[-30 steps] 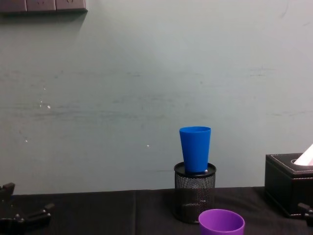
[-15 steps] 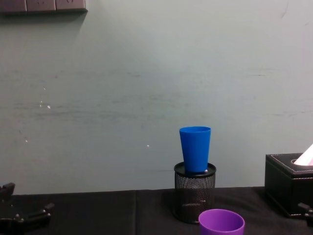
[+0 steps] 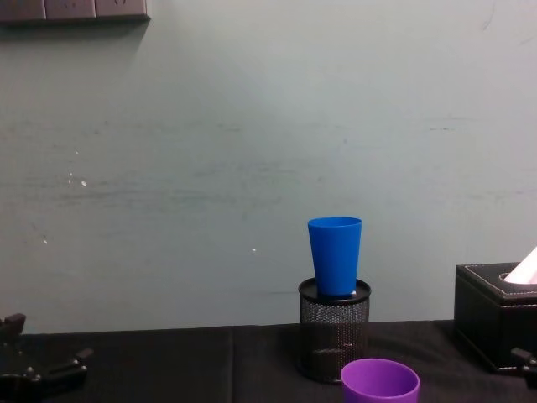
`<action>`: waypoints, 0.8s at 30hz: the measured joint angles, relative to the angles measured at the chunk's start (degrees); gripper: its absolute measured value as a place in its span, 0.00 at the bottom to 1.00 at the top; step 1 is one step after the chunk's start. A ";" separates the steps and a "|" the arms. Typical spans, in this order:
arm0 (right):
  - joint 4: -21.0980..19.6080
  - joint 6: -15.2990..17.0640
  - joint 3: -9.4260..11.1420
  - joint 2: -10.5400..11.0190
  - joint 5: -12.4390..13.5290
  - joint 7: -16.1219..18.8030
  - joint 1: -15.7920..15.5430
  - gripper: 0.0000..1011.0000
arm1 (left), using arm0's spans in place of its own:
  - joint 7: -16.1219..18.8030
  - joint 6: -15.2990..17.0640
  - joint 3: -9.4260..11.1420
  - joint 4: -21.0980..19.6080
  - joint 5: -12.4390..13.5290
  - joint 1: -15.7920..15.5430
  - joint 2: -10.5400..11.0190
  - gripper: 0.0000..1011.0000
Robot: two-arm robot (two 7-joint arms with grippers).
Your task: Pick up one cup with a gripper and tap it against the other cup.
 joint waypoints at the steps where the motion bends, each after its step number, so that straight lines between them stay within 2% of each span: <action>1: 0.00 0.00 0.00 0.00 0.00 0.00 0.00 0.99 | 0.00 0.00 0.00 0.00 0.00 0.00 0.00 0.99; 24: 0.00 0.00 0.00 0.00 0.00 0.00 0.00 0.99 | 0.00 0.00 0.00 0.00 0.00 0.00 0.00 0.99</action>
